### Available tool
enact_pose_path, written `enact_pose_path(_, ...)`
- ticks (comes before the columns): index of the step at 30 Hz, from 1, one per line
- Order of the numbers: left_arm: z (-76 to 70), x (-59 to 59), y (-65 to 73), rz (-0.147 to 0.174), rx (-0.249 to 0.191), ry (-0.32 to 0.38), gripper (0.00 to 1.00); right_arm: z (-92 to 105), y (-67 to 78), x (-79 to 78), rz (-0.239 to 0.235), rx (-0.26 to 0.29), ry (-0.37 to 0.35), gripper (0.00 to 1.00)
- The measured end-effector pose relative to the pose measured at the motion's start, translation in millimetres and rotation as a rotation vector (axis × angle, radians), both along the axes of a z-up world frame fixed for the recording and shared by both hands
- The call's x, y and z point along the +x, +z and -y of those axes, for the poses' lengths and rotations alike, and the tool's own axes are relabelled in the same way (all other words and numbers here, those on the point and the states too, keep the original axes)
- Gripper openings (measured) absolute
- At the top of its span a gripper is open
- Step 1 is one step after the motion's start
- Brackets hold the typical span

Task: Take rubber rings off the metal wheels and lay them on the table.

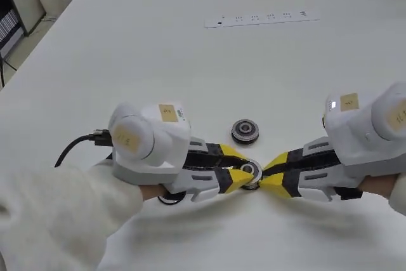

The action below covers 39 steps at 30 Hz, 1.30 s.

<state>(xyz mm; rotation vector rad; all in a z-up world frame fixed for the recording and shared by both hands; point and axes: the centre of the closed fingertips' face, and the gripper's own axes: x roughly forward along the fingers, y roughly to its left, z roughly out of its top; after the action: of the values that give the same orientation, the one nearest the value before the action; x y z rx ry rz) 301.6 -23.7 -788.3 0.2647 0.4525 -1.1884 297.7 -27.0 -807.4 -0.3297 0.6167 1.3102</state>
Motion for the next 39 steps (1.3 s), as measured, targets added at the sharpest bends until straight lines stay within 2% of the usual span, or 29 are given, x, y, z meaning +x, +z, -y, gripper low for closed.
enact_pose_path(6, -0.1, 0.2, -0.2, 0.006, -0.005, 0.001, 0.14, 0.8, -0.5, 1.0, -0.001, -0.005, -0.017, 0.01)
enact_pose_path(8, -0.1, 0.4, -0.2, 0.008, -0.008, 0.001, 0.14, 1.3, -0.7, 2.2, -0.018, -0.003, -0.045, 0.00)
enact_pose_path(10, -0.2, 0.5, -0.3, 0.009, -0.010, 0.001, 0.14, 1.9, -1.0, 3.4, -0.068, 0.005, -0.094, 0.00)
enact_pose_path(13, -0.3, 0.6, -0.4, 0.021, -0.010, -0.006, 0.14, 2.5, -0.8, 4.8, -0.096, 0.018, -0.121, 0.00)
enact_pose_path(17, -0.6, 0.5, -0.4, 0.019, -0.021, -0.012, 0.13, 4.1, -0.7, 6.8, -0.161, 0.047, -0.171, 0.00)
enact_pose_path(28, -0.9, 0.3, -0.8, 0.025, -0.022, -0.022, 0.13, 8.3, 5.4, 8.9, -0.284, 0.137, -0.263, 0.00)
enact_pose_path(32, -0.9, 0.4, -1.0, 0.026, -0.021, -0.024, 0.13, 8.5, 6.3, 7.8, -0.314, 0.157, -0.285, 0.00)
enact_pose_path(35, -0.9, 0.3, -1.0, 0.030, -0.019, -0.024, 0.13, 7.7, 7.9, 7.2, -0.370, 0.195, -0.315, 0.00)
enact_pose_path(39, -1.1, 0.4, -0.9, 0.031, -0.021, -0.023, 0.13, 6.4, 12.6, 8.6, -0.492, 0.290, -0.378, 0.00)
